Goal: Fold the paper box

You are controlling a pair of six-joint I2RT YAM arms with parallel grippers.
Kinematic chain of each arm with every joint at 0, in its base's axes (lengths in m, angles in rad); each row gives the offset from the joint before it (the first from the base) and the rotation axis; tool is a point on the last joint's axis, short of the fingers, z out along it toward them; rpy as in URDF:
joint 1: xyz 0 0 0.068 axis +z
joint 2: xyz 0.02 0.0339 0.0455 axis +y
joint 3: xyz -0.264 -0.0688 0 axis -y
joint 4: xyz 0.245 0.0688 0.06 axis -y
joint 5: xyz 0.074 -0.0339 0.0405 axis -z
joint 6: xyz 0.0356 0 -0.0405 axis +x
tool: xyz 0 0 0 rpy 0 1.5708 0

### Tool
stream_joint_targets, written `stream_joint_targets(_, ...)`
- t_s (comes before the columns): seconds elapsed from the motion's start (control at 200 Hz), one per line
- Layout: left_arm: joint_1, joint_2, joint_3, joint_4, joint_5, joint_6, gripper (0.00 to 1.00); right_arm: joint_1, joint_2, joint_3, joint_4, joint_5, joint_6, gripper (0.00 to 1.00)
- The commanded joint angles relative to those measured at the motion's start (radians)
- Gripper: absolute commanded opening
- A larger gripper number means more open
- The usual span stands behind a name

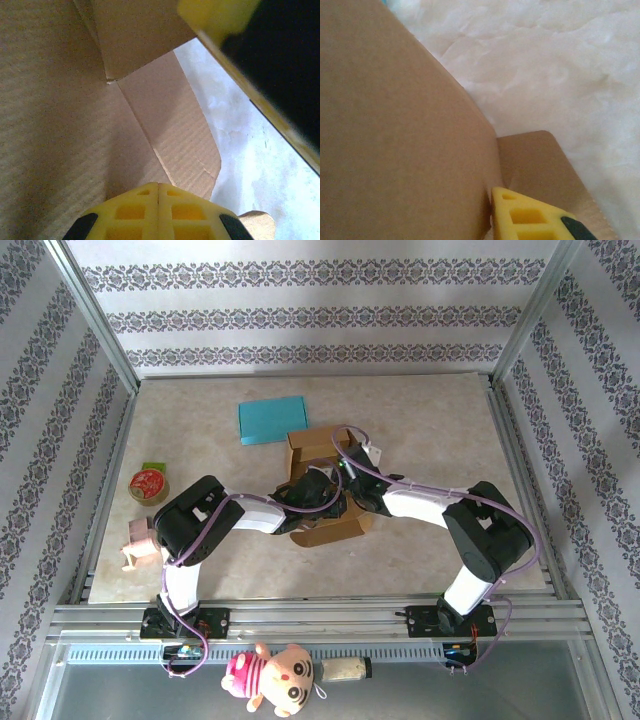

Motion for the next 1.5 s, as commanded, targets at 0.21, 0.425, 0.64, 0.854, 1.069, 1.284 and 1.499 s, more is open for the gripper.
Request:
stream_joint_targets(0.21,0.008,0.020,0.002,0.027,0.003,-0.012,0.02,-0.003,-0.118,-0.061,0.014,-0.117,-0.129,0.33)
stream_joint_targets(0.425,0.007,0.020,0.010,0.027,0.007,-0.008,0.02,-0.035,-0.234,-0.097,-0.035,-0.158,-0.177,0.38)
stream_joint_targets(0.64,0.004,-0.025,0.022,0.019,0.003,0.008,0.09,-0.096,-0.391,-0.111,-0.083,-0.215,-0.272,0.43)
stream_joint_targets(0.854,-0.009,-0.157,0.050,-0.049,-0.033,0.056,0.19,-0.275,-0.481,-0.100,-0.047,-0.408,-0.530,0.61)
stream_joint_targets(1.069,-0.022,-0.367,0.043,-0.182,-0.146,0.121,0.25,-0.417,-0.297,0.040,-0.070,-0.691,-0.657,0.87)
stream_joint_targets(1.284,0.056,-0.615,0.044,-0.511,-0.346,0.225,0.38,-0.421,-0.119,0.122,-0.035,-0.753,-0.742,0.84)
stream_joint_targets(1.499,0.300,-0.709,-0.013,-0.542,-0.165,0.130,0.64,-0.416,-0.028,0.166,-0.042,-0.726,-0.684,0.61)
